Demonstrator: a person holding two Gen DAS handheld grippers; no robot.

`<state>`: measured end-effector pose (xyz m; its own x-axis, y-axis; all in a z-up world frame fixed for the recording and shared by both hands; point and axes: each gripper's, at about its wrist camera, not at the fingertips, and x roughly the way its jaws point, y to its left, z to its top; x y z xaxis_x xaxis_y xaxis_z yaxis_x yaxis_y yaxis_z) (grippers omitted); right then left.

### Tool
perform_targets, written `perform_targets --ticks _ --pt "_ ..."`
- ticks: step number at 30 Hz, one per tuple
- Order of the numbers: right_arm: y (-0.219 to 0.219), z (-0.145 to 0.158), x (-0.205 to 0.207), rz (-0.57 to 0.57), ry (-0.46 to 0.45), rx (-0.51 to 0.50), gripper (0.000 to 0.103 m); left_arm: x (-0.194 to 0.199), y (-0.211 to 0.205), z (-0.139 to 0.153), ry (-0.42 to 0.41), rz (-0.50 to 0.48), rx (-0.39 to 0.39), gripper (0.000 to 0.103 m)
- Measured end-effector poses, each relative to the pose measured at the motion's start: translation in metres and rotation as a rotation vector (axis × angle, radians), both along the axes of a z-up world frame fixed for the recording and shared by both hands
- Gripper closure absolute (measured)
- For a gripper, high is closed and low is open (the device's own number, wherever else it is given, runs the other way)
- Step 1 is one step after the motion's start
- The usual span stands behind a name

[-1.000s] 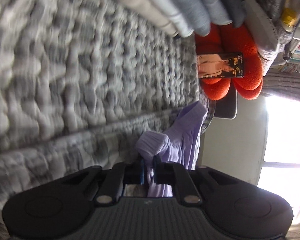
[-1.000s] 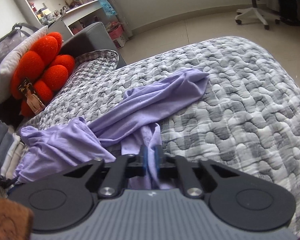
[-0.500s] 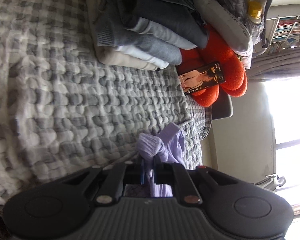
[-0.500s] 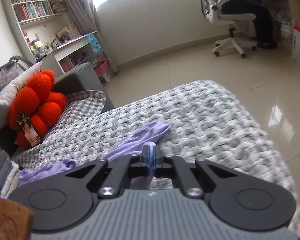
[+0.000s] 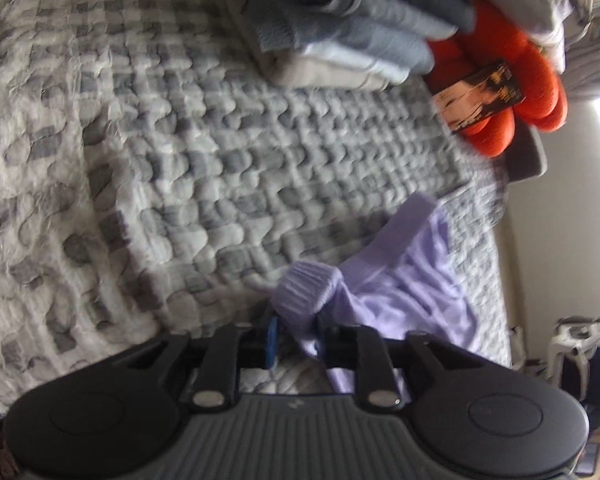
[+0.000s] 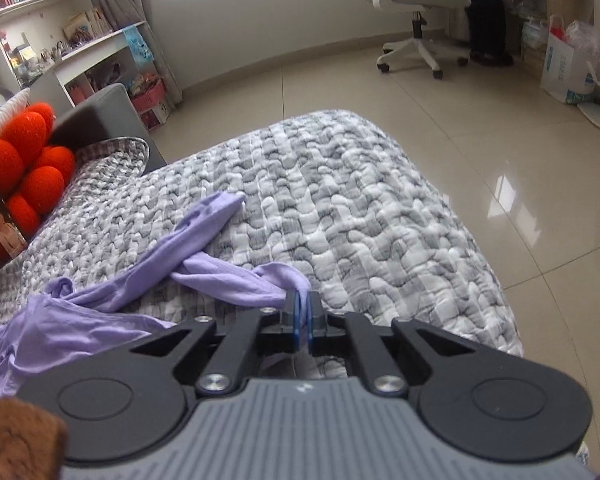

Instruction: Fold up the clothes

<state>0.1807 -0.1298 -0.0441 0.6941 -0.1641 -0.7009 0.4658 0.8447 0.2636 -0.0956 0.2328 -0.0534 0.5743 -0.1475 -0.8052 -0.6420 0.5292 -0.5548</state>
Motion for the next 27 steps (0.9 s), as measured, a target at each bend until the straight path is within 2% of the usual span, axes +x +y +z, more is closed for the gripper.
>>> perform_targets --ticks 1,4,6,7,8,13,19,22,27 --pt "0.000 -0.001 0.001 0.001 0.001 0.002 0.090 0.000 0.000 0.003 -0.004 0.004 0.022 0.059" --pt "0.000 -0.002 0.005 0.011 -0.004 -0.001 0.087 -0.001 0.000 0.013 -0.047 0.032 0.080 0.047" --pt "-0.002 -0.002 0.008 0.012 -0.016 0.008 0.073 0.003 0.000 0.018 -0.072 0.035 0.102 0.041" --pt "-0.002 -0.002 0.009 0.012 -0.023 0.012 0.060 0.006 0.000 0.019 -0.082 0.029 0.108 0.039" --pt "-0.003 -0.002 0.011 0.013 -0.031 0.016 0.059 0.010 0.001 0.020 -0.092 0.022 0.114 0.038" --pt "-0.002 0.000 0.025 0.021 -0.072 0.060 0.059 0.039 -0.008 0.017 -0.140 -0.049 0.139 0.038" --pt "0.002 0.001 0.045 0.026 -0.096 0.111 0.059 0.071 -0.014 0.007 -0.225 -0.060 0.092 0.038" --pt "0.004 0.000 0.055 0.026 -0.098 0.115 0.059 0.087 -0.018 0.004 -0.238 -0.066 0.062 0.038" --pt "0.006 -0.004 0.068 0.024 -0.105 0.105 0.059 0.107 -0.024 0.004 -0.238 -0.085 0.098 0.039"
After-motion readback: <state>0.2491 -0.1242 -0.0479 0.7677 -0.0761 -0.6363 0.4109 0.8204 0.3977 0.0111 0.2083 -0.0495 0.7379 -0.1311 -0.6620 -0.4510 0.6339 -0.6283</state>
